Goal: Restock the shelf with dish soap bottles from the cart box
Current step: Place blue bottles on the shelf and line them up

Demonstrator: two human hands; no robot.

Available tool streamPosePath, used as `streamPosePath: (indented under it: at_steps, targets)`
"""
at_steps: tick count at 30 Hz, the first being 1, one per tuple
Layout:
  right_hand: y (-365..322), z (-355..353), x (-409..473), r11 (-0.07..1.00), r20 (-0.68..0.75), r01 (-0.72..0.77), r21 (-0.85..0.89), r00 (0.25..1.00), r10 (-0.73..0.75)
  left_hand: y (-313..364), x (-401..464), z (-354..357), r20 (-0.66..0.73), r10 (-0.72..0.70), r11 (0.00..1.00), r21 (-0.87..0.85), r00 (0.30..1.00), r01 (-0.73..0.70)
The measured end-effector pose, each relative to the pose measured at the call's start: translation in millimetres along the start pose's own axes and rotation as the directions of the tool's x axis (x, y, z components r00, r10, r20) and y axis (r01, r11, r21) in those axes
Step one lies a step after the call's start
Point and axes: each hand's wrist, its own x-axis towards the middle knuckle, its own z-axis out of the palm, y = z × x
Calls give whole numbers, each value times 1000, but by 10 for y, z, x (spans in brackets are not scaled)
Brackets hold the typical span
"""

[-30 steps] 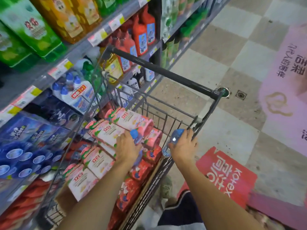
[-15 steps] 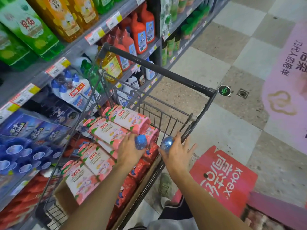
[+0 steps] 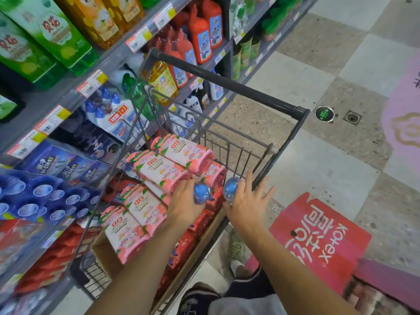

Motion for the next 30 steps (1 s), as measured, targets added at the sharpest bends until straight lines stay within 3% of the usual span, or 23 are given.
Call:
streamPosePath:
  at_steps: [4, 7, 9, 12, 14, 19, 25, 30]
  targets:
    - [86, -36, -17, 981, -56, 178, -80, 982, -183, 9, 17, 21, 16, 18, 999, 28, 1000, -18]
    - [115, 12, 108, 941, -42, 338, -21, 940, -339, 22, 46, 9, 20, 29, 1000, 5, 999, -29]
    - [145, 31, 151, 897, -26, 426, 118, 904, -426, 32, 46, 8, 6, 31, 999, -19, 999, -31]
    - [165, -31, 159, 818, 45, 370, 441, 901, -431, -30, 11, 6, -17, -3, 994, -113, 1000, 1]
    - [138, -44, 216, 794, 62, 313, 522, 914, -401, -92, -16, -18, -38, -43, 981, -193, 998, 35]
    - [65, 19, 437, 833, 67, 431, 346, 874, -481, -191, -77, -84, -5, -142, 921, -367, 990, 130]
    - [137, -65, 257, 783, 35, 261, 565, 940, -338, -432, -330, -148, 54, -168, 841, -512, 984, 172]
    - [23, -320, 7, 698, -86, 350, 625, 919, -384, -567, -681, -317, -20, -204, 778, -610, 979, 149]
